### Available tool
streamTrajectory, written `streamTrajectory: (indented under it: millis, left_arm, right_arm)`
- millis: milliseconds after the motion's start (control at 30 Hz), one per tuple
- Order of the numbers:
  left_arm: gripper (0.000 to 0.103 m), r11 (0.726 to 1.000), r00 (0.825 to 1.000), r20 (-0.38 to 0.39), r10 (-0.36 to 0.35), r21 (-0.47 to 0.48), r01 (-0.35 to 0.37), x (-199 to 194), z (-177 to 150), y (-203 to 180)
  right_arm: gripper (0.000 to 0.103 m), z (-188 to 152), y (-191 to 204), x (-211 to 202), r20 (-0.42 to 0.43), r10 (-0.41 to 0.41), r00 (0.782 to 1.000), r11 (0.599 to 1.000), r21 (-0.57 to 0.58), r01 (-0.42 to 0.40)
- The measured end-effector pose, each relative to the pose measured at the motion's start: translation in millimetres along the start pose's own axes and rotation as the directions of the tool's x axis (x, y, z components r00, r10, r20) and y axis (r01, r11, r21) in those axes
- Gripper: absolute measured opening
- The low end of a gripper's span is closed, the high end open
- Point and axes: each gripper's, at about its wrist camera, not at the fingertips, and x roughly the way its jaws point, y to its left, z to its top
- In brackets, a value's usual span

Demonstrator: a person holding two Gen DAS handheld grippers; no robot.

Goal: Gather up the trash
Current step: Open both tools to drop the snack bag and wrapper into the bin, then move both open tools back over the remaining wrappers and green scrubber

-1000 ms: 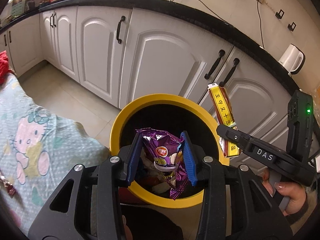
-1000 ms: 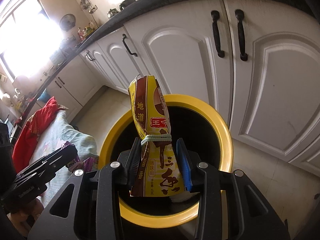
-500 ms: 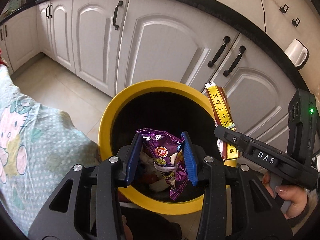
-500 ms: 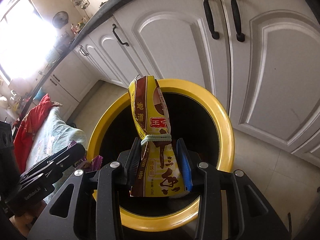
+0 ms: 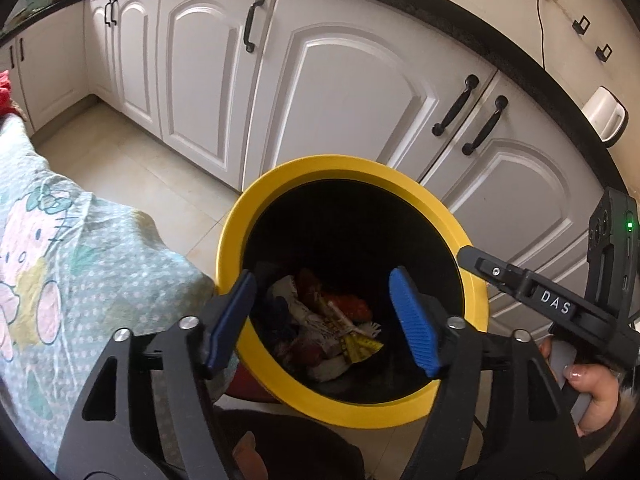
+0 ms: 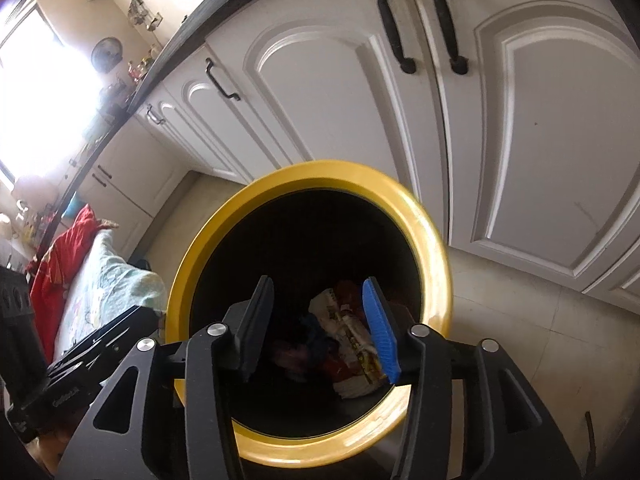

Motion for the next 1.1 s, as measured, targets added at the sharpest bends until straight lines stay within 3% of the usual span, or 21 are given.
streamTrajectory:
  millis: [133, 167, 267, 433, 1100]
  left_arm:
    - [0.074, 1.0, 1.0, 0.021, 0.017, 0.009, -0.017, -10.3, -0.4, 1.9]
    - [0.081, 1.0, 0.999, 0.028, 0.022, 0.011, -0.022, -14.3, -1.0, 2.4]
    - [0.091, 0.999, 0.998, 0.044, 0.037, 0.012, -0.038, -24.4, -2.3, 4.6]
    - [0.092, 0.997, 0.995, 0.071, 0.069, 0.018, -0.07, -41.3, -5.1, 8.0]
    - [0.092, 0.982, 0.959, 0.215, 0.187, -0.063, -0.178, -135.0, -20.6, 54.0]
  right_arm:
    - [0.052, 0.8, 2.7, -4.1, 0.014, -0.006, 1.0, 1.0, -0.005, 0.006]
    - [0.053, 0.5, 4.5, -4.8, 0.018, -0.007, 1.0, 1.0, -0.009, 0.007]
    - [0.058, -0.5, 9.5, -8.1, 0.031, -0.01, 0.999, 1.0, -0.022, 0.011]
    - [0.066, -1.3, 20.6, -16.8, 0.061, -0.012, 0.998, 0.999, -0.053, 0.015]
    - [0.066, -15.6, 100.2, -49.2, 0.102, 0.085, 0.991, 0.968, -0.243, -0.058]
